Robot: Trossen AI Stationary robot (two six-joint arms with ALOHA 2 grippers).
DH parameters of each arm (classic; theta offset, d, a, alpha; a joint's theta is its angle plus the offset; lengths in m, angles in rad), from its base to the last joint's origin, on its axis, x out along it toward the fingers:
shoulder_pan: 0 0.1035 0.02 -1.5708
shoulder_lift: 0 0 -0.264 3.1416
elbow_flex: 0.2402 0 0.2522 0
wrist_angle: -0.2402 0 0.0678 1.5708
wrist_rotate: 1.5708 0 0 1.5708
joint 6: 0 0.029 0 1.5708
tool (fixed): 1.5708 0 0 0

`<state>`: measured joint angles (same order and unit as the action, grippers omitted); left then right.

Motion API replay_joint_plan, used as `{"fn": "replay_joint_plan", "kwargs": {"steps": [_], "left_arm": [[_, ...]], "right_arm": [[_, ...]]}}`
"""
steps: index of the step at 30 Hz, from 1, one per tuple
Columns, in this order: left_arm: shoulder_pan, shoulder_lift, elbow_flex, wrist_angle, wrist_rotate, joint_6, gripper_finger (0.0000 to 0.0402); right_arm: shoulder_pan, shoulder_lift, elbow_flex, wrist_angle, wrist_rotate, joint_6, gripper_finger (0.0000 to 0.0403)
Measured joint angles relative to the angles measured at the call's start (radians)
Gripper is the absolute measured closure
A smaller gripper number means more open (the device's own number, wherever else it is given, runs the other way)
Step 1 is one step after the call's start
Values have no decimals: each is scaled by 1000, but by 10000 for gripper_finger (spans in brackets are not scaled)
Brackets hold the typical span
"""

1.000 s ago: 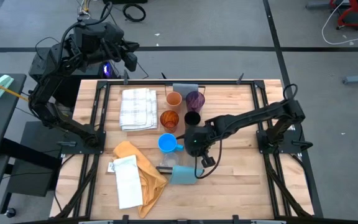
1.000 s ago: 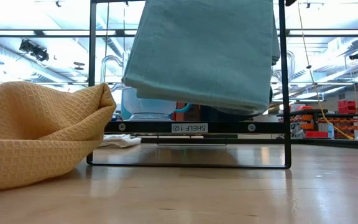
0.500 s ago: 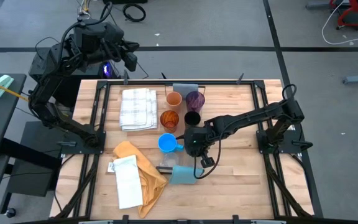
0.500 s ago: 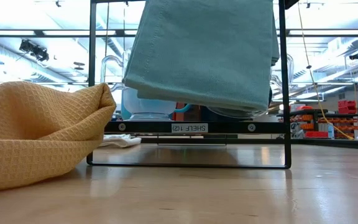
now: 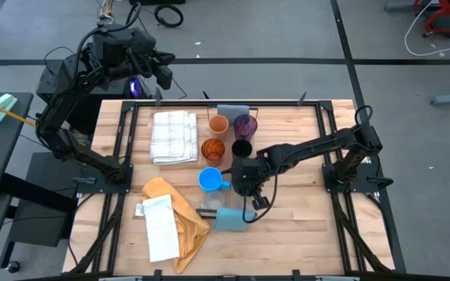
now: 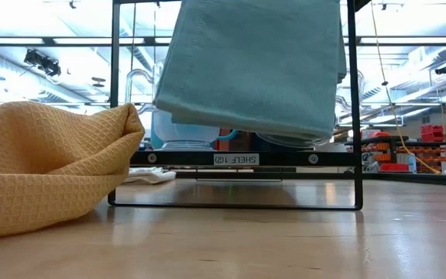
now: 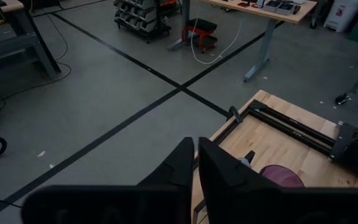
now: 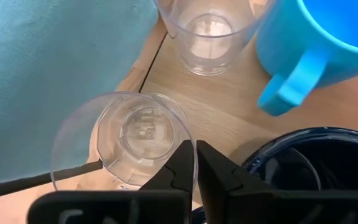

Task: Stack small to large cups/mugs on shelf
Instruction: Put the transparent mug on the shelf

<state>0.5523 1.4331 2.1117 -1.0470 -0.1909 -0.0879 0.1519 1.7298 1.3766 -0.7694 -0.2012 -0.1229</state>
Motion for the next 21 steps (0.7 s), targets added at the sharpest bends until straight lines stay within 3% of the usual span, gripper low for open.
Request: {"fn": "replay_joint_plan", "kwargs": {"steps": [21], "left_arm": [[0, 0, 0, 0, 0, -4, 374]], "right_arm": [[1, 0, 0, -14, 5, 16, 344]]}}
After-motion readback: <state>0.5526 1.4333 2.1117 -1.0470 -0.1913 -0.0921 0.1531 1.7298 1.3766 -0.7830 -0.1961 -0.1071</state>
